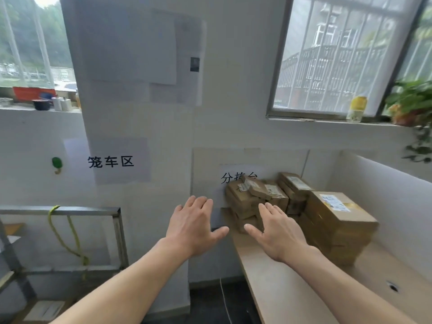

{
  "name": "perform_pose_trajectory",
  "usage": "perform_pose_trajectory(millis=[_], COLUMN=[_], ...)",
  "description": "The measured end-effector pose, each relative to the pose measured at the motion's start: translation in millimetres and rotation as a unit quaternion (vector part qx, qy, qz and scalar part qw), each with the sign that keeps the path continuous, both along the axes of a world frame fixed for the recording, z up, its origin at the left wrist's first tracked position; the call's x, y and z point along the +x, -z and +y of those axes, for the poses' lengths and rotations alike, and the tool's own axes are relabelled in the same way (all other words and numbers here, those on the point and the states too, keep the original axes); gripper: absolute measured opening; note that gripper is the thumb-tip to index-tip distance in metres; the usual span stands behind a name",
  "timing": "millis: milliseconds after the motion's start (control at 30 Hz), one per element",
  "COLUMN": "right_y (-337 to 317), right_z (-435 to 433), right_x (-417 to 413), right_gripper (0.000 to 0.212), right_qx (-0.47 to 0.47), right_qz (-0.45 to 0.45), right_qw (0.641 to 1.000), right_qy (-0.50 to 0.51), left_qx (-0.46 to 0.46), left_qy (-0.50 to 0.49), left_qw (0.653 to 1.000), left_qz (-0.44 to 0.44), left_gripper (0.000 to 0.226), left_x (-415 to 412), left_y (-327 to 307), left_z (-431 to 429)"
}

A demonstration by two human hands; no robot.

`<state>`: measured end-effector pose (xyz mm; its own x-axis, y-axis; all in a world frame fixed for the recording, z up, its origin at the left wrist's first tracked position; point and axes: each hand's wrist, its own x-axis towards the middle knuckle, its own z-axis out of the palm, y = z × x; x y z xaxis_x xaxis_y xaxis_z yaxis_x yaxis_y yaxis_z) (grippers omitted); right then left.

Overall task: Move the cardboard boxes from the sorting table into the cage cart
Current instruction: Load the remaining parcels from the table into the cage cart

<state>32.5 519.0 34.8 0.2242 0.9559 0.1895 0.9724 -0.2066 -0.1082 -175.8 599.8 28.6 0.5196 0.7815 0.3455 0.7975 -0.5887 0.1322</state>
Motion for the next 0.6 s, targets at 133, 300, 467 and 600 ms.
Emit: perform_pose_trajectory(millis=[133, 300, 467, 600], right_y=[1, 2, 7, 13], right_z=[-2, -2, -4, -5], right_x=[8, 13, 28, 57], right_gripper=[0.079, 0.080, 0.080, 0.080], right_qx=[0.007, 0.012, 0.017, 0.013], right_qz=[0.002, 0.006, 0.013, 0.013], right_qw=[0.999, 0.997, 0.993, 0.990], right_qy=[0.040, 0.082, 0.120, 0.143], left_qx=[0.004, 0.006, 0.007, -0.002], left_qy=[0.038, 0.086, 0.129, 0.156], left_qw=[0.999, 0.996, 0.991, 0.987], left_qz=[0.002, 0.014, 0.024, 0.032], left_gripper=[0.079, 0.081, 0.083, 0.086], left_x=[15, 31, 58, 91], left_y=[0, 4, 12, 16], left_z=[13, 29, 39, 45])
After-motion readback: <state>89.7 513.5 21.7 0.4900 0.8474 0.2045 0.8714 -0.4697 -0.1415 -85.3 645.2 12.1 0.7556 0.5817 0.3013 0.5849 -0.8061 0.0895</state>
